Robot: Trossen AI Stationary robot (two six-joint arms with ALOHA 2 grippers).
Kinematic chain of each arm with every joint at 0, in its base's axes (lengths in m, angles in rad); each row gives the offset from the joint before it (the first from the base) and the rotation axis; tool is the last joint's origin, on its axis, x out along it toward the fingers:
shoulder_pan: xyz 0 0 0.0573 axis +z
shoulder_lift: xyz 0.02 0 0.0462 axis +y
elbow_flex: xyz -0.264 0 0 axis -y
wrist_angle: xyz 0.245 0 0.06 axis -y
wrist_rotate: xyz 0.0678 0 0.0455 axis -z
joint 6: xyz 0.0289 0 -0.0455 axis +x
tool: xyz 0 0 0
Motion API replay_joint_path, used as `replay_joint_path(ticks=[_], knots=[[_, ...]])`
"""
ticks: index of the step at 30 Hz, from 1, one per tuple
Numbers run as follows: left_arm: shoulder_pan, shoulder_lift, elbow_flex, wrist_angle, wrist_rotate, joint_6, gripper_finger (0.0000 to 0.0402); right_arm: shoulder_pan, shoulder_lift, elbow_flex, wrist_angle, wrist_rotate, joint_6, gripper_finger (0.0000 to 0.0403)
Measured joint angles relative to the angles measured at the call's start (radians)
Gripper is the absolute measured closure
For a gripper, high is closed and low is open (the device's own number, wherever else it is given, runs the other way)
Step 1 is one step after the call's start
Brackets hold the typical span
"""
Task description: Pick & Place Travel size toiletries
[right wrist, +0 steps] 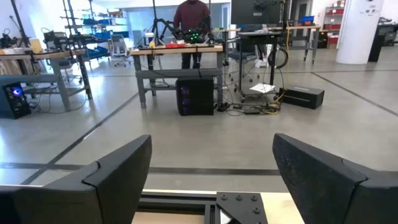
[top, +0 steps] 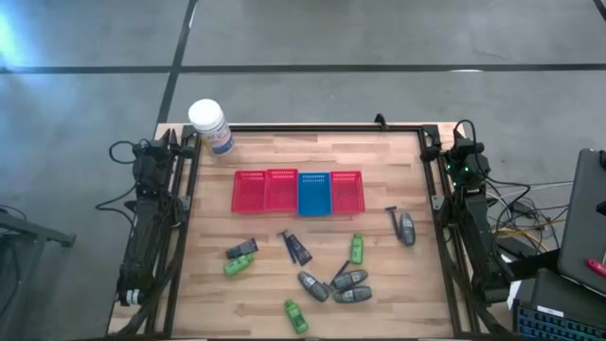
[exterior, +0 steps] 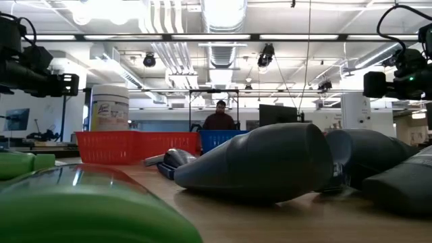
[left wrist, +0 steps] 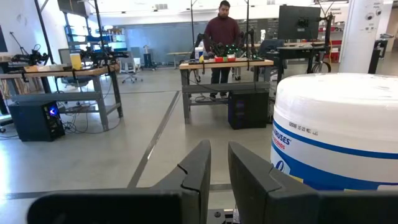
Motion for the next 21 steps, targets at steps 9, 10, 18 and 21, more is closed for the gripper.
replay_joint_path(ticks=[9, 10, 18, 21], knots=[[0.000, 0.000, 0.000, 0.000, 0.000, 0.000, 0.0342, 0.000, 0.000, 0.000, 0.000, 0.000, 0.000, 0.0042], [0.000, 0.000, 0.000, 0.000, 0.000, 0.000, 0.0342, 0.000, 0.000, 0.000, 0.000, 0.000, 0.000, 0.0042], [0.000, 0.000, 0.000, 0.000, 0.000, 0.000, 0.0342, 0.000, 0.000, 0.000, 0.000, 0.000, 0.000, 0.0060], [0.000, 0.000, 0.000, 0.000, 0.000, 0.000, 0.0342, 0.000, 0.000, 0.000, 0.000, 0.000, 0.000, 0.0069]])
